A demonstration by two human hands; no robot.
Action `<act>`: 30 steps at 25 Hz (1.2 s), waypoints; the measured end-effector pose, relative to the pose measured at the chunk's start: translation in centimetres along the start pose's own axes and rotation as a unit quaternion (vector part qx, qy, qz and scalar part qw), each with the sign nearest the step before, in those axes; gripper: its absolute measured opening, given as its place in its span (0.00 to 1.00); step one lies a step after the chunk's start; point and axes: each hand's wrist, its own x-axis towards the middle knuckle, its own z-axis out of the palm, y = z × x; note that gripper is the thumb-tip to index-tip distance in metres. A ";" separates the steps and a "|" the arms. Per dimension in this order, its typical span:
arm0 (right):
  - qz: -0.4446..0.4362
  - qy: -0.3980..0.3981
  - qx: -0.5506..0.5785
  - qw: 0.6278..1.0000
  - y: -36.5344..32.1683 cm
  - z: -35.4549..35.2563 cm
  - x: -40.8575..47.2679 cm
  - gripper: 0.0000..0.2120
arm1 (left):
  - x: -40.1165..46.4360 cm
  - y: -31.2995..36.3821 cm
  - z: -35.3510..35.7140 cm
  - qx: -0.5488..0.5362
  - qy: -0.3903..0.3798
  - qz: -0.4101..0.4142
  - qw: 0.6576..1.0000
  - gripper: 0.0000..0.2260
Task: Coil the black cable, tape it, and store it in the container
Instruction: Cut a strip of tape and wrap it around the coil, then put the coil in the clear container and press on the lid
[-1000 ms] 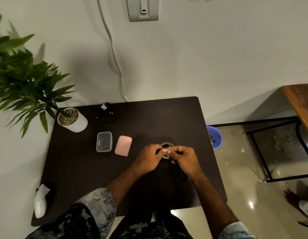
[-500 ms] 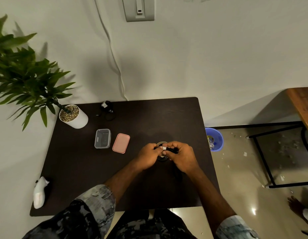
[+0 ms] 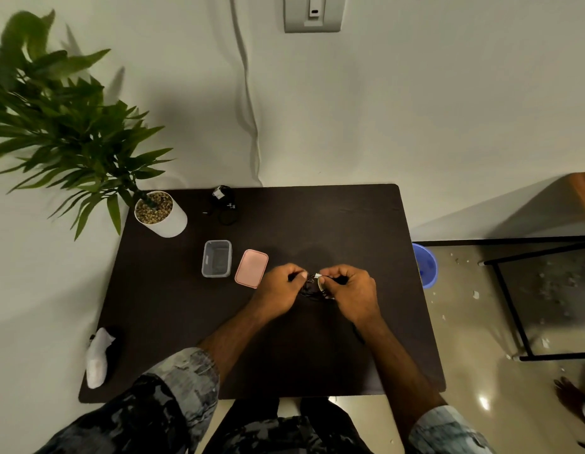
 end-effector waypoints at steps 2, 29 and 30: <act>0.013 0.005 0.010 1.000 -0.3 1.4 -0.3 0.04 | 0.1 -1.9 -1.6 0.029 0.039 -0.007 0.999 0.11; 0.119 -0.016 0.027 0.992 2.2 7.3 -0.4 0.04 | 0.1 -17.0 -5.7 0.245 -0.044 -0.038 0.968 0.21; 0.126 -0.016 0.029 0.992 2.3 7.4 -0.3 0.04 | -0.4 -16.7 -4.8 0.245 -0.051 -0.033 0.968 0.21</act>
